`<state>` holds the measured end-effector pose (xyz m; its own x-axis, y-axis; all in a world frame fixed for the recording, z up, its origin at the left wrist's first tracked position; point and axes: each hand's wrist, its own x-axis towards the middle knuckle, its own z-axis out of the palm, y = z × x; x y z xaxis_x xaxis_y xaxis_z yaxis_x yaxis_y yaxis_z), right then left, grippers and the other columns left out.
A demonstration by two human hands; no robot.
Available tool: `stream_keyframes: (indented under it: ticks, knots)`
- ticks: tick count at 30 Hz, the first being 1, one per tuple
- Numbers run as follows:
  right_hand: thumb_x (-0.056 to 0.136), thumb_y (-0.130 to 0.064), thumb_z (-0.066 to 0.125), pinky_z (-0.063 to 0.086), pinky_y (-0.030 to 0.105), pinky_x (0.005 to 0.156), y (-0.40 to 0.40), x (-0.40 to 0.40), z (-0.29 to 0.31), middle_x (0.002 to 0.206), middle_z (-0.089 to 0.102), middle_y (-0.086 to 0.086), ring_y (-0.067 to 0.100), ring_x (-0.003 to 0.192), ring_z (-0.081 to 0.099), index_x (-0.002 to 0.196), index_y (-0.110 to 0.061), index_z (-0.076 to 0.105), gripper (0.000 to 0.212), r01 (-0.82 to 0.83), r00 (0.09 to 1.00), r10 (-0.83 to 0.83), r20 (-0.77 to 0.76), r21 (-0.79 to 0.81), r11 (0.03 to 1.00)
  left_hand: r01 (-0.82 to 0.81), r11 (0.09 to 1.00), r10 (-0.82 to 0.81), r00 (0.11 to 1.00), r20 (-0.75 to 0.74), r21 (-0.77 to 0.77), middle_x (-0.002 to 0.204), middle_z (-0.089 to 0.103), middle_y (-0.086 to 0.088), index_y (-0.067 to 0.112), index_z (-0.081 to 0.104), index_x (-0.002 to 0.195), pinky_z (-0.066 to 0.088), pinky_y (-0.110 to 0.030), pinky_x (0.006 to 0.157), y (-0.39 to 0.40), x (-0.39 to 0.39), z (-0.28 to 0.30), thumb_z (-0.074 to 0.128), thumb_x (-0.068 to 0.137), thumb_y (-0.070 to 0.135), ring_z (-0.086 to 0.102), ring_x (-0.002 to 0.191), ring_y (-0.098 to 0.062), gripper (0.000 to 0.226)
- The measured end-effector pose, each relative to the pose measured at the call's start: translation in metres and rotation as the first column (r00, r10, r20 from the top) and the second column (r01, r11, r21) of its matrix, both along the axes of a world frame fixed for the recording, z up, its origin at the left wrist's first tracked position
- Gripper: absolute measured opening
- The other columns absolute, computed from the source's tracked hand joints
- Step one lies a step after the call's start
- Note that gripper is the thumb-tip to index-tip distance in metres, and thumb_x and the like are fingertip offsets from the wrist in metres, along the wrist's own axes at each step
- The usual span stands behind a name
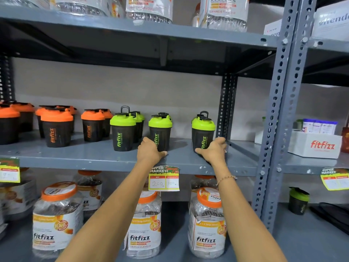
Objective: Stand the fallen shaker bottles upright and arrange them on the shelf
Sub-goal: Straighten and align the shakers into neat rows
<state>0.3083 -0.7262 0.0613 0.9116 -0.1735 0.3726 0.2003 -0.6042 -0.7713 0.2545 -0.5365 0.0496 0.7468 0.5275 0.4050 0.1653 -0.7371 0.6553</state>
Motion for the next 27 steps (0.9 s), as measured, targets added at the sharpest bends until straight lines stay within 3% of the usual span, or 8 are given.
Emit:
stream_keyframes:
  ticks: [3,5,8,12,14,17,22,27]
  knots:
    - [0.077,-0.002,0.067,0.044,0.04,0.094,0.029,-0.025,-0.01,0.122,0.049,0.021,0.037,0.112,0.051,0.113,-0.002,0.047,0.041,0.105,0.948,-0.122,0.295,0.071,0.992,-0.013,1.0,0.01,0.985,0.174,0.015,0.108,0.067,-0.012,0.007,0.05,0.119,0.047,-0.038,0.084,0.018,-0.018,-0.01,0.069,0.084,0.034,0.06,0.106,-0.031,0.048]
    - [0.077,0.004,0.058,0.04,0.031,0.083,0.061,-0.045,-0.016,0.107,0.057,0.018,0.034,0.101,0.055,0.097,-0.003,0.056,0.021,-0.027,0.906,-0.01,0.422,0.082,0.996,-0.026,0.999,0.016,0.958,0.286,0.032,0.093,0.073,-0.008,0.012,0.061,0.104,0.047,-0.035,0.08,0.04,-0.034,-0.014,0.063,0.088,0.033,0.064,0.098,-0.028,0.027]
    - [0.077,0.003,0.054,0.036,0.026,0.074,0.117,-0.068,-0.018,0.096,0.065,0.016,0.032,0.094,0.059,0.091,-0.003,0.06,0.016,-0.211,0.899,0.18,0.398,0.036,0.977,-0.057,0.998,0.041,0.934,0.355,0.037,0.085,0.074,-0.009,0.012,0.066,0.089,0.048,-0.035,0.077,0.088,-0.06,-0.014,0.061,0.089,0.029,0.066,0.092,-0.029,0.017]
    - [0.081,-0.012,0.066,0.041,0.032,0.091,0.184,-0.083,-0.01,0.109,0.065,0.018,0.032,0.109,0.058,0.109,-0.001,0.059,0.031,-0.328,0.905,0.327,0.273,-0.043,0.944,-0.102,0.994,0.07,0.893,0.445,0.048,0.097,0.069,-0.016,0.004,0.063,0.1,0.047,-0.037,0.084,0.165,-0.092,-0.011,0.065,0.086,0.016,0.063,0.095,-0.032,0.018]
    - [0.08,-0.025,0.072,0.039,0.035,0.097,0.209,-0.085,-0.004,0.123,0.057,0.021,0.033,0.12,0.051,0.121,0.004,0.05,0.055,-0.303,0.925,0.313,0.218,-0.078,0.95,-0.205,0.976,0.15,0.876,0.459,0.073,0.114,0.056,-0.023,-0.002,0.054,0.113,0.038,-0.041,0.094,0.203,-0.104,-0.008,0.068,0.083,0.011,0.052,0.108,-0.038,0.036]
    - [0.076,-0.035,0.077,0.037,0.042,0.104,0.235,-0.087,0.003,0.135,0.046,0.025,0.037,0.13,0.042,0.131,0.011,0.036,0.082,-0.262,0.954,0.272,0.125,-0.091,0.961,-0.325,0.945,0.289,0.885,0.365,0.041,0.133,0.037,-0.027,-0.009,0.035,0.132,0.029,-0.042,0.103,0.251,-0.117,-0.001,0.074,0.079,0.016,0.036,0.122,-0.041,0.07]
    - [0.07,-0.039,0.081,0.035,0.045,0.107,0.262,-0.086,0.007,0.143,0.037,0.026,0.038,0.134,0.036,0.134,0.012,0.024,0.1,-0.22,0.975,0.221,0.006,-0.072,0.973,-0.197,0.969,0.22,0.962,0.159,-0.149,0.145,0.023,-0.025,-0.007,0.015,0.143,0.027,-0.047,0.11,0.294,-0.118,0.007,0.08,0.074,0.024,0.028,0.133,-0.043,0.099]
    - [0.073,-0.032,0.08,0.039,0.044,0.103,0.28,-0.084,0.003,0.14,0.04,0.026,0.04,0.13,0.041,0.133,0.01,0.025,0.091,-0.168,0.986,0.168,-0.01,-0.062,0.984,-0.105,0.968,0.126,0.989,0.079,-0.23,0.145,0.027,-0.025,-0.005,0.014,0.142,0.031,-0.047,0.109,0.311,-0.104,0.014,0.083,0.071,0.026,0.034,0.132,-0.042,0.103]
